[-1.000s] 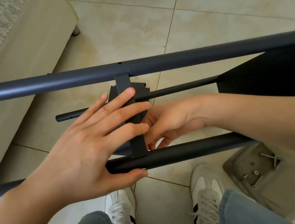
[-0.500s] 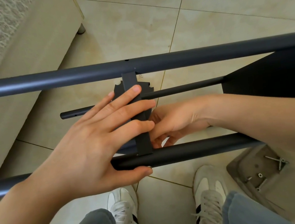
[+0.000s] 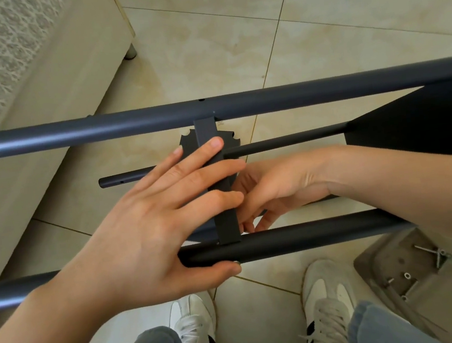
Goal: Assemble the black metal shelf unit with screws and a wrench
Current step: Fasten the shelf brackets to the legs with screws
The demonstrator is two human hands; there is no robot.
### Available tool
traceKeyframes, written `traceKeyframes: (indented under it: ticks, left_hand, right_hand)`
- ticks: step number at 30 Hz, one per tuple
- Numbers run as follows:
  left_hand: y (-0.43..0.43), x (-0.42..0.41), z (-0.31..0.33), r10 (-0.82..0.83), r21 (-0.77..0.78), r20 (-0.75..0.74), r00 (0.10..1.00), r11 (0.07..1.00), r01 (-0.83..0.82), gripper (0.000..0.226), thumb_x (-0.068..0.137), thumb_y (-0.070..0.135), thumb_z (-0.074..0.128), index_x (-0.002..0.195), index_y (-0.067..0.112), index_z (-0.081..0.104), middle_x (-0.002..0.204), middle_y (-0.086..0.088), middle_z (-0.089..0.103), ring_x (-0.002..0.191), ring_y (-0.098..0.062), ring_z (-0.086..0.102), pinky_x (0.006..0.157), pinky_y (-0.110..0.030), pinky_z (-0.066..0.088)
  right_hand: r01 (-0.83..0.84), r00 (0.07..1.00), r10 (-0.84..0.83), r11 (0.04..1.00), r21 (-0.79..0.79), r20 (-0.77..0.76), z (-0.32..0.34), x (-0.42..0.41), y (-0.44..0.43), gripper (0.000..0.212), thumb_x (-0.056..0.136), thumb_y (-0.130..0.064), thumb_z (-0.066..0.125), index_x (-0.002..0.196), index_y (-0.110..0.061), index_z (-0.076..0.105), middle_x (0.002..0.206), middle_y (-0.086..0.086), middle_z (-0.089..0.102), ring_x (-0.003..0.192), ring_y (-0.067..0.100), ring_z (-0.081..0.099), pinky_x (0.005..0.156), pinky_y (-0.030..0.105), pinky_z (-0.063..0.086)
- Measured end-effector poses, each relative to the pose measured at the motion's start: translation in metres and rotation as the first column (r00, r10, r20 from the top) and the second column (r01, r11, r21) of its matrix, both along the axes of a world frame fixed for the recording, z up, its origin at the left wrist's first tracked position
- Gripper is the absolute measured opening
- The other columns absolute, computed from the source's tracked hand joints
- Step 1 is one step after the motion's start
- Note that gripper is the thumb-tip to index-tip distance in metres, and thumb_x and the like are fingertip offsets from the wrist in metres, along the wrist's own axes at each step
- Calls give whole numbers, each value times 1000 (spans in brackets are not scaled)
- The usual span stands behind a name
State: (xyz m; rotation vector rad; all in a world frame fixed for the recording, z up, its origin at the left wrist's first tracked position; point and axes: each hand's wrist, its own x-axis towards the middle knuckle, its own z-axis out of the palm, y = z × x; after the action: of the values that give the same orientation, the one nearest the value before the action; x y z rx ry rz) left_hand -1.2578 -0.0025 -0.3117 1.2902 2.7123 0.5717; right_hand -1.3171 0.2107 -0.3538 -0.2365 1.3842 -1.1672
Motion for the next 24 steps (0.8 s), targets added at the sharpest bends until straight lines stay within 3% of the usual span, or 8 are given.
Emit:
traceKeyframes:
  ticks: [13,24]
  left_hand:
    - [0,1,1,6,2,9,1000,1000,-6,58,82,59,68,126,20,66,155,3,44,153,-20,23,121,-53,27]
    - [0,1,1,3,-2,12,1000,1000,-3,58,83,59,67,125,20,66,155,3,44,153,-21,23,121,-52,26]
  right_hand:
    - [-32,999,32,999,14,-6,-2,0,1,29,91,-15,65,66,-25,75,75,-2,69,76,12,62,81,28,51]
    - [-11,1000,11,1000,-3,23,-3,-1,0,25,92,-9,62,72,-18,74,78,4,68,79,17,62,81,29,53]
